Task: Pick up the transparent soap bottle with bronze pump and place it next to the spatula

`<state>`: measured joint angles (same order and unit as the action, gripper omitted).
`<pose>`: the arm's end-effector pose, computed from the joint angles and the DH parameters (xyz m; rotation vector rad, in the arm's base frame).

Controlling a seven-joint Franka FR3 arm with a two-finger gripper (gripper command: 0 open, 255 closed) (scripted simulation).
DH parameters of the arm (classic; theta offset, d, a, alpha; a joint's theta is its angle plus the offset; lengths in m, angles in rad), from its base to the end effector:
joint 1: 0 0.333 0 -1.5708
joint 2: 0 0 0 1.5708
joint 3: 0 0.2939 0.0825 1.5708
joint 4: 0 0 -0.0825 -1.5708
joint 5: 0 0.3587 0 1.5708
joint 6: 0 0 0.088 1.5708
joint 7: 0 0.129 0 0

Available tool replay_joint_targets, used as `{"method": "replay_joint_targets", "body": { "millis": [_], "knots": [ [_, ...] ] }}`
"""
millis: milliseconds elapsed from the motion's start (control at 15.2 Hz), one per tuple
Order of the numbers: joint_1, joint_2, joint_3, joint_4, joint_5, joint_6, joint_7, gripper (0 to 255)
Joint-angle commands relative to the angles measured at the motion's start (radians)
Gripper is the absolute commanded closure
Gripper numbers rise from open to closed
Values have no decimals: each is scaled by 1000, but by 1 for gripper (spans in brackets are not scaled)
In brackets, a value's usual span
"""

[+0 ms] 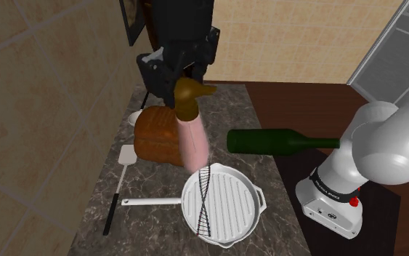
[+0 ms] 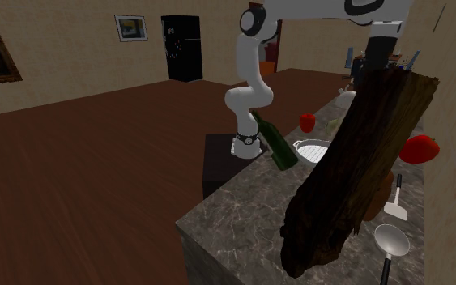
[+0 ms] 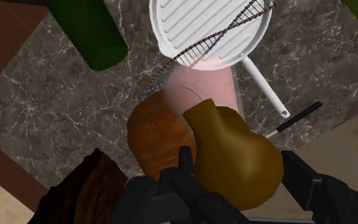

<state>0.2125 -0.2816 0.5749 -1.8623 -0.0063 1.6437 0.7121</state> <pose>0.3085 0.3483 0.5714 3.0314 0.0895 0.1838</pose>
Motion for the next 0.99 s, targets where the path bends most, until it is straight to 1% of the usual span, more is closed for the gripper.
{"method": "replay_joint_targets", "body": {
  "millis": [0, 264, 462, 660, 792, 924],
  "knots": [
    [8, 63, 54, 65, -24, -14, 71, 255],
    [37, 204, 151, 197, -101, -48, 208, 255],
    [86, 337, 216, 317, -189, -89, 319, 255],
    [175, 486, 255, 461, -296, -149, 425, 255],
    [260, 589, 260, 574, -369, -200, 483, 255],
    [362, 693, 251, 708, -442, -259, 527, 255]
  ]
}}
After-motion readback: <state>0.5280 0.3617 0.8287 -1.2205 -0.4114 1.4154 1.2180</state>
